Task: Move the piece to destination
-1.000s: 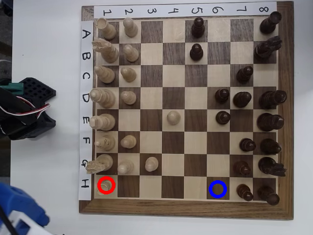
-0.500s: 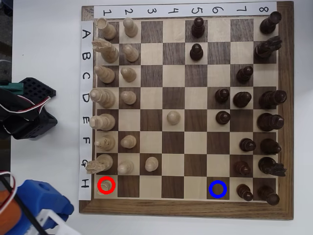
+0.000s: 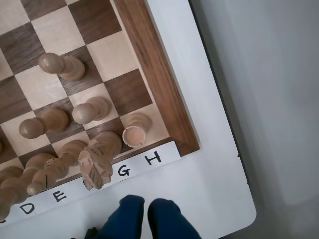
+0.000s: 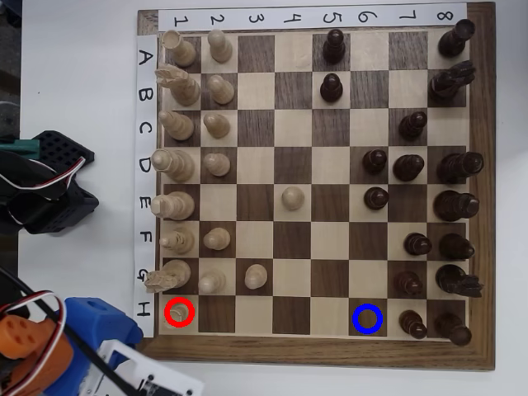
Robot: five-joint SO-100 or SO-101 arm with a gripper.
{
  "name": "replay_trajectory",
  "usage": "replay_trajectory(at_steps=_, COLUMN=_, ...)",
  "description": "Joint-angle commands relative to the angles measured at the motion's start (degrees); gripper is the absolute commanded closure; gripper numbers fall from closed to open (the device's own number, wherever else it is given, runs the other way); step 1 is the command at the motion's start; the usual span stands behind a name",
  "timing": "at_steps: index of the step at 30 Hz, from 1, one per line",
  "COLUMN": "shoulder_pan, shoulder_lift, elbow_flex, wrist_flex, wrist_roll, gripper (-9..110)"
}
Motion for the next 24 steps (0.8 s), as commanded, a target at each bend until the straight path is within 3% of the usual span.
replay_trajectory(at_steps=1, shoulder_pan=-2.6, shoulder_lift=-0.4, elbow_flex=0.1, wrist_flex=0.4, wrist_roll=-8.7, gripper=98)
replay_trajectory(at_steps=13, shoulder_pan=-6.1, shoulder_lift=-4.9, elbow_flex=5.1, wrist_flex=0.3, wrist_roll=-23.9, gripper=95)
replay_trajectory(at_steps=24, shoulder_pan=-7.0, shoulder_lift=-6.9, elbow_flex=4.0, wrist_flex=-1.1, wrist_roll=-24.1, gripper=90)
